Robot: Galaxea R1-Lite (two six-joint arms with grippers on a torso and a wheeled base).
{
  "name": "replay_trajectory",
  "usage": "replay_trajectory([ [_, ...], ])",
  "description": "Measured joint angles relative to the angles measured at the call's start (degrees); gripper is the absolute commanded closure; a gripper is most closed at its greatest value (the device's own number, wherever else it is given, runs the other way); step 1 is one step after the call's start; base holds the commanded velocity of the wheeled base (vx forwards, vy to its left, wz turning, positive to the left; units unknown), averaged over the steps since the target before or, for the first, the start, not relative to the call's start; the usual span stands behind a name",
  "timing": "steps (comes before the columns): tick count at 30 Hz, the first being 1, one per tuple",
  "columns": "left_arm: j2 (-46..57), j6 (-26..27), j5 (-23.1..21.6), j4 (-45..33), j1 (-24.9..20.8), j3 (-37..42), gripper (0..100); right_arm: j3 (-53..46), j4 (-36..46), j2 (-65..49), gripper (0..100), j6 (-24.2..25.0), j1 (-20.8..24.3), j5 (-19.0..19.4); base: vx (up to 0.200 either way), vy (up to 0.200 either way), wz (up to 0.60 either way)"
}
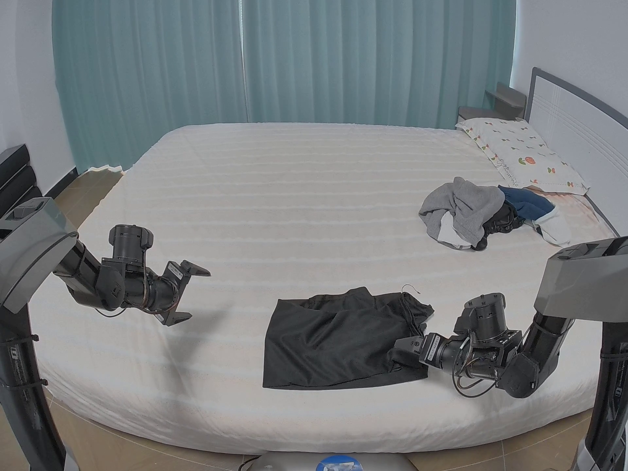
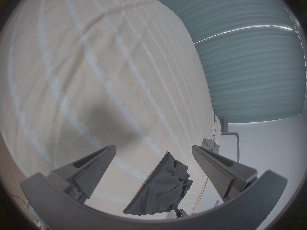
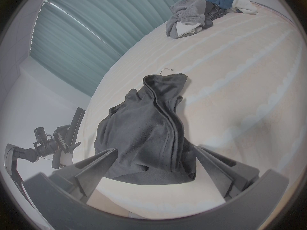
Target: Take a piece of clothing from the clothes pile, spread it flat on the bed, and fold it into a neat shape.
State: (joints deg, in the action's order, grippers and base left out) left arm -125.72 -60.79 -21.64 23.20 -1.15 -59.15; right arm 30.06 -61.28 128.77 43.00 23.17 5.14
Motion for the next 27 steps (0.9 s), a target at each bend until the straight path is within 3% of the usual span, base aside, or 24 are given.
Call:
replay_trajectory([
  [3, 0.00, 0.00, 0.00, -0.02, 0.00, 0.00, 0, -0.20, -0.05, -0.07, 0, 0.06, 0.72, -0.04, 0.000, 0.000, 0.00],
  [4, 0.00, 0.00, 0.02, -0.02, 0.00, 0.00, 0, -0.27, -0.05, -0.07, 100, 0.05, 0.89, -0.04, 0.000, 0.000, 0.00],
  [14, 0.00, 0.01, 0.00, -0.02, -0.01, 0.00, 0, -1.12, 0.74, -0.11, 100, -0.96, 1.57, -0.69, 0.000, 0.000, 0.00],
  [22, 0.00, 0.00, 0.00, -0.02, -0.01, 0.00, 0, -3.77, 8.84, -3.79, 100, -9.39, -0.41, -0.94, 0.000, 0.000, 0.00],
  [27, 0.00, 0.00, 0.00, -0.02, -0.01, 0.00, 0, -4.57, 9.86, -5.49, 100, -12.13, -1.82, -0.96, 0.000, 0.000, 0.00],
])
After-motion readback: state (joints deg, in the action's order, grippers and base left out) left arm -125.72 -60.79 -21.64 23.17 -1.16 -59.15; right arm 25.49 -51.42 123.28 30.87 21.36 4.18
